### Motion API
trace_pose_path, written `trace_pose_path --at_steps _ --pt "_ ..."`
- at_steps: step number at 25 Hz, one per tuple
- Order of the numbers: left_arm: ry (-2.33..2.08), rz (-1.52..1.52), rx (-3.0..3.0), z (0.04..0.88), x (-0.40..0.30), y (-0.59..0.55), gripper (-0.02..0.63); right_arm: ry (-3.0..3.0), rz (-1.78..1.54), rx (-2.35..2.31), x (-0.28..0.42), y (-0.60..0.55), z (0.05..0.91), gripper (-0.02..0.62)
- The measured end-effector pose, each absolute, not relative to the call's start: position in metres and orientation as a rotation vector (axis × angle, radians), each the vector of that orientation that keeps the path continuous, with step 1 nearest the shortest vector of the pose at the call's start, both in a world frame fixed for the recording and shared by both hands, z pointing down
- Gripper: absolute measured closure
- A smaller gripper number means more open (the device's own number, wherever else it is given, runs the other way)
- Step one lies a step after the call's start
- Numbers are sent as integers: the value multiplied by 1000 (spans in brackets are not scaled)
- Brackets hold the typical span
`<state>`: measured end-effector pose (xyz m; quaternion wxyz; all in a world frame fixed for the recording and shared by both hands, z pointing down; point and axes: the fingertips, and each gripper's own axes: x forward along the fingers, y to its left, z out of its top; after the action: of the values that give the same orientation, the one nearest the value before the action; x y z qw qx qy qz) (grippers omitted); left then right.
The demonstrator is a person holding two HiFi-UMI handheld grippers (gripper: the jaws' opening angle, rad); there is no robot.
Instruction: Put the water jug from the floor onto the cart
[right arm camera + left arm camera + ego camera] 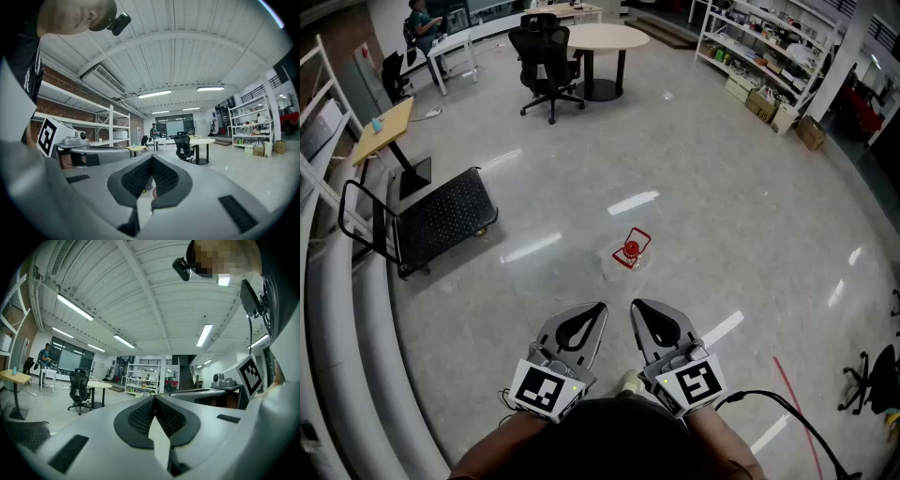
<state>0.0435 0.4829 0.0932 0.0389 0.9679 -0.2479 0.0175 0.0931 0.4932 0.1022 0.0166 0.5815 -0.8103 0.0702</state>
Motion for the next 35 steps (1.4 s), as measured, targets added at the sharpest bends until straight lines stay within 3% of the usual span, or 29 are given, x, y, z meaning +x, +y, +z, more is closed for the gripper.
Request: trace_pose_path --at_steps 22,35 --pt "-727 68 2968 92 45 497 603 -2621 235 1837 85 505 80 592" --pt "-730 128 2936 116 109 502 603 -2630 151 1868 145 513 92 592"
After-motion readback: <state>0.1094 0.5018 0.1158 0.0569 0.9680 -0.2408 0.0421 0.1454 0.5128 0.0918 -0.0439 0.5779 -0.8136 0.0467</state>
